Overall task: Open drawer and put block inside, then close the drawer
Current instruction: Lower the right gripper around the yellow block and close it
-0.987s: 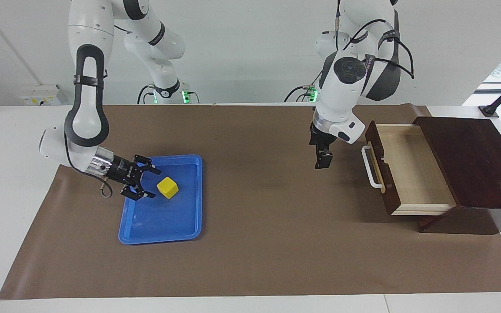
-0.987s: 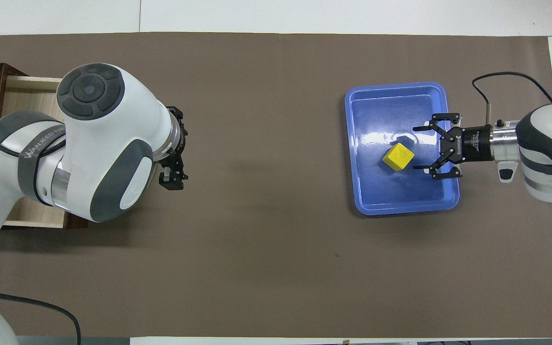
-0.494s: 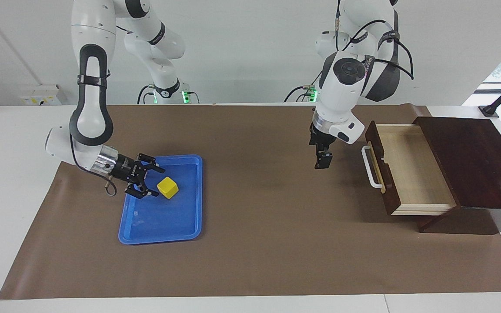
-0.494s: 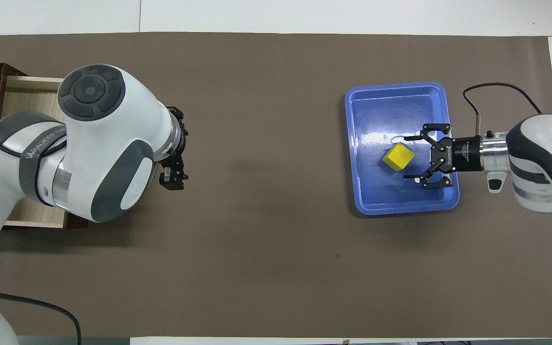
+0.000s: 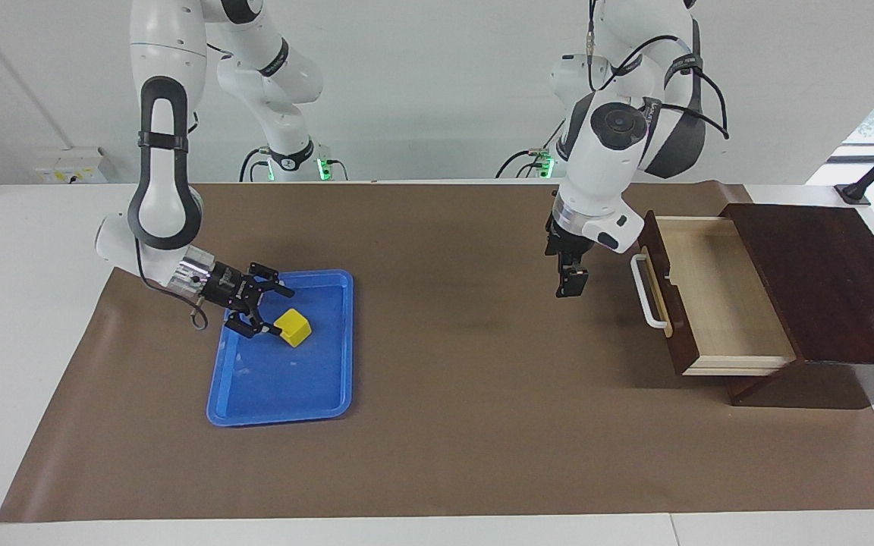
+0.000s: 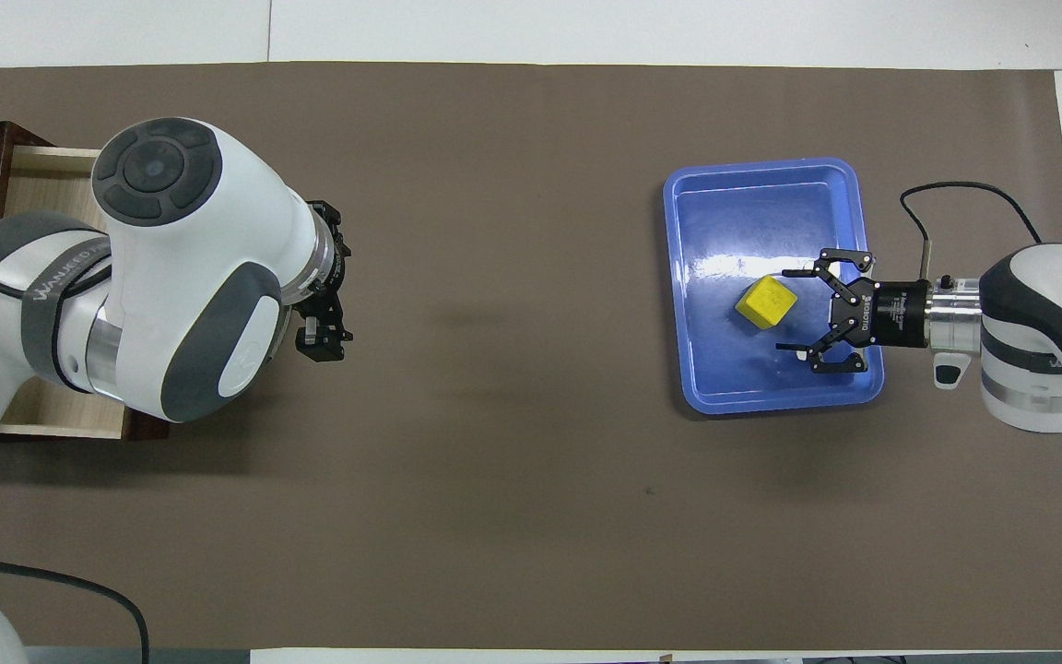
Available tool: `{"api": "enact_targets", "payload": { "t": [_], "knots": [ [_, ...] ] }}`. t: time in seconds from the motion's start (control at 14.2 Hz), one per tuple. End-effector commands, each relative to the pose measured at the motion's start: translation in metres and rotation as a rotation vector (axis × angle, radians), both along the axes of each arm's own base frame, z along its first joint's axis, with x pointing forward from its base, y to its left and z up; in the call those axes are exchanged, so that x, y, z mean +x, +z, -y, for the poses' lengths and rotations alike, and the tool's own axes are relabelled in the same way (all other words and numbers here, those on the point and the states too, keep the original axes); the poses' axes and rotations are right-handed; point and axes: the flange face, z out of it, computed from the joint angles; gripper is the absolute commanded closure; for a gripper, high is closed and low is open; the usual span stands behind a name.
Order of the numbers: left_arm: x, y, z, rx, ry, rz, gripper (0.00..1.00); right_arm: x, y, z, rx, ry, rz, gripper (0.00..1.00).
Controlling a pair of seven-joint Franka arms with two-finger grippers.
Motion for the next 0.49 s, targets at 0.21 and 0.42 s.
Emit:
{"api": "enact_targets", "payload": {
  "t": [0.21, 0.42],
  "knots": [
    [-0.0024, -0.0016, -0.0034, 0.009, -0.003, 0.019, 0.00, -0.0060, 0.0055, -0.0008, 0.019, -0.074, 0.052, 0.00],
    [-0.0025, -0.0013, -0.0025, 0.007, -0.002, 0.021, 0.00, -0.0082, 0.0010, -0.0045, 0.021, -0.096, 0.059, 0.00]
  ]
}}
